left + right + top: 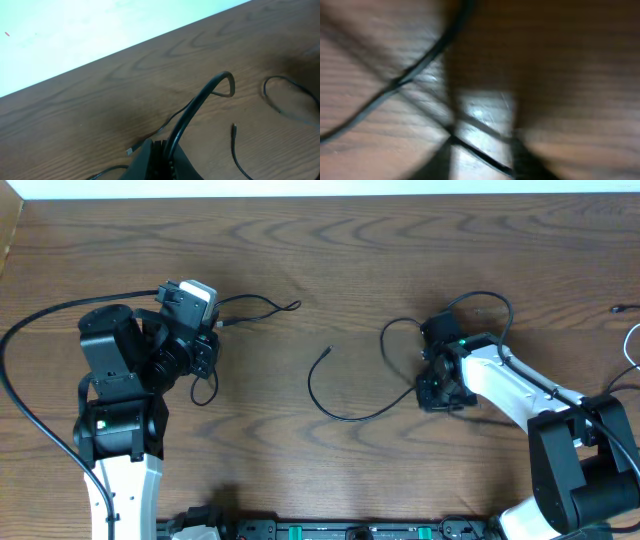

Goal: Untangle cables
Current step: 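Bring the right gripper back to grasp the last black cable, then pull the grasped black cable right and off the table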

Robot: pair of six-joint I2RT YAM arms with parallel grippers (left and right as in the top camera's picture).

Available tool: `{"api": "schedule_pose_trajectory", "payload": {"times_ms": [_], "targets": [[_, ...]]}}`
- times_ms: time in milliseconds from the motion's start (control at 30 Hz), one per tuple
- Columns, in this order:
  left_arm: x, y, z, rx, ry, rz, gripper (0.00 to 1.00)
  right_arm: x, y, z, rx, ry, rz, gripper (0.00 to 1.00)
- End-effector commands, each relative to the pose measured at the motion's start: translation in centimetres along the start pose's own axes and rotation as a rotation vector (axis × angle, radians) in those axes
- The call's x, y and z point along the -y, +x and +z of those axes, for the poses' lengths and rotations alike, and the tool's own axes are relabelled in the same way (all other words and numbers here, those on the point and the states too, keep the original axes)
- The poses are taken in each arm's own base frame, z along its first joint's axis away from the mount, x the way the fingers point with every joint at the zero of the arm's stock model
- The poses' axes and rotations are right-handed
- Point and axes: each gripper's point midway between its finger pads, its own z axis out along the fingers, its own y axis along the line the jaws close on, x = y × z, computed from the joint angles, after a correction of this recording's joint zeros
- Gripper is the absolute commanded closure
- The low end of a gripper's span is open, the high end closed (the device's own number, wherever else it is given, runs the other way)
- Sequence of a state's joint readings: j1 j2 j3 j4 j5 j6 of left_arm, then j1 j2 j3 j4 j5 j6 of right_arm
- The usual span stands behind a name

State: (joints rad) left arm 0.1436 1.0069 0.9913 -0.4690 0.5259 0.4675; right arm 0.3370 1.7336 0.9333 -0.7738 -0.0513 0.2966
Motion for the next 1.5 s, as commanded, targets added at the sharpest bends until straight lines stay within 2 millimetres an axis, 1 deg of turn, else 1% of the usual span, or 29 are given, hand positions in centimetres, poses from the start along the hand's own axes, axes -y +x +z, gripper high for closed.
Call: {"api": "schedule_pose_trajectory", "payload": {"times_ms": [0, 133, 200, 267, 300, 367, 400, 467, 533, 567, 600, 667, 700, 733, 767, 800, 867, 933, 967, 1033, 1100, 1133, 1233, 1367, 1433, 1467], "targets": [[0.3, -0.1, 0.0, 0.006, 0.020, -0.011, 0.92, -0.6, 2.0, 2.3, -0.084, -0.045, -0.023, 0.99], [0.4, 0.0, 0.0, 0.006, 0.020, -0.012, 0.92, -0.8, 1.2, 2.4, -0.052, -0.055, -0.024, 0.99], [0.4, 0.0, 0.0, 0.006, 0.020, -0.012, 0.93, -0.9, 0.5, 2.1, -0.027, -0.061, -0.021, 0.99], [0.3, -0.1, 0.0, 0.006, 0.020, -0.011, 0.92, -0.7, -1.1, 1.2, 0.016, -0.058, -0.008, 0.99], [0.3, 0.0, 0.0, 0.006, 0.020, -0.012, 0.93, -0.6, -2.2, 0.5, 0.045, -0.062, 0.002, 0.99], [0.4, 0.0, 0.0, 0.006, 0.020, -0.012, 0.92, 0.3, -5.0, -1.9, 0.116, -0.048, 0.038, 0.99], [0.3, 0.0, 0.0, 0.005, 0.020, -0.012, 0.93, 1.0, -6.6, -3.4, 0.156, -0.038, 0.062, 0.99], [0.4, 0.0, 0.0, 0.003, 0.021, -0.014, 0.93, 3.3, -9.9, -6.9, 0.247, -0.001, 0.118, 0.99], [0.4, 0.2, 0.0, -0.004, 0.024, -0.017, 0.93, 6.5, -12.8, -11.1, 0.342, 0.065, 0.170, 0.99], [0.5, 0.3, 0.0, -0.007, 0.025, -0.019, 0.93, 8.5, -14.0, -13.3, 0.388, 0.109, 0.195, 0.99], [0.5, 0.4, 0.0, -0.010, 0.026, -0.021, 0.93, 10.8, -14.9, -15.6, 0.432, 0.163, 0.222, 0.99], [0.6, 0.5, 0.0, -0.014, 0.027, -0.023, 0.93, 15.9, -15.8, -20.6, 0.512, 0.297, 0.282, 0.99], [0.5, 0.4, 0.0, -0.013, 0.027, -0.022, 0.93, 18.8, -15.9, -23.1, 0.553, 0.368, 0.328, 0.99], [0.5, 0.4, 0.0, -0.013, 0.027, -0.022, 0.93, 21.1, -15.8, -25.2, 0.588, 0.423, 0.374, 0.99], [0.5, 0.4, 0.0, -0.012, 0.027, -0.022, 0.92, 23.7, -15.4, -27.6, 0.627, 0.477, 0.427, 0.99], [0.5, 0.4, 0.0, -0.012, 0.027, -0.022, 0.93, 27.3, -14.5, -30.7, 0.682, 0.532, 0.512, 0.99], [0.5, 0.4, 0.0, -0.012, 0.027, -0.021, 0.93, 31.5, -12.9, -33.9, 0.745, 0.564, 0.615, 0.99], [0.5, 0.4, 0.0, -0.012, 0.027, -0.021, 0.92, 34.8, -11.2, -36.1, 0.801, 0.562, 0.695, 0.99], [0.5, 0.4, 0.0, -0.012, 0.027, -0.021, 0.93, 36.4, -10.4, -36.9, 0.825, 0.560, 0.731, 0.99], [0.5, 0.4, 0.0, -0.012, 0.027, -0.021, 0.92, 39.2, -8.7, -37.7, 0.863, 0.546, 0.790, 0.99], [0.5, 0.4, 0.0, -0.012, 0.027, -0.021, 0.93, 41.4, -7.1, -37.7, 0.876, 0.517, 0.837, 0.99], [0.5, 0.4, 0.0, -0.011, 0.027, -0.021, 0.92, 42.1, -6.5, -37.5, 0.882, 0.489, 0.852, 0.99], [0.5, 0.4, 0.0, -0.012, 0.027, -0.021, 0.93, 43.3, -5.8, -36.2, 0.899, 0.362, 0.885, 0.99], [0.5, 0.4, 0.0, -0.012, 0.027, -0.021, 0.92, 43.4, -6.4, -34.0, 0.879, 0.229, 0.885, 0.98], [0.5, 0.4, 0.0, -0.012, 0.027, -0.021, 0.93, 42.8, -7.0, -32.8, 0.852, 0.180, 0.875, 0.57], [0.5, 0.4, 0.0, -0.012, 0.027, -0.021, 0.93, 42.4, -7.4, -32.2, 0.838, 0.153, 0.866, 0.23]]}}
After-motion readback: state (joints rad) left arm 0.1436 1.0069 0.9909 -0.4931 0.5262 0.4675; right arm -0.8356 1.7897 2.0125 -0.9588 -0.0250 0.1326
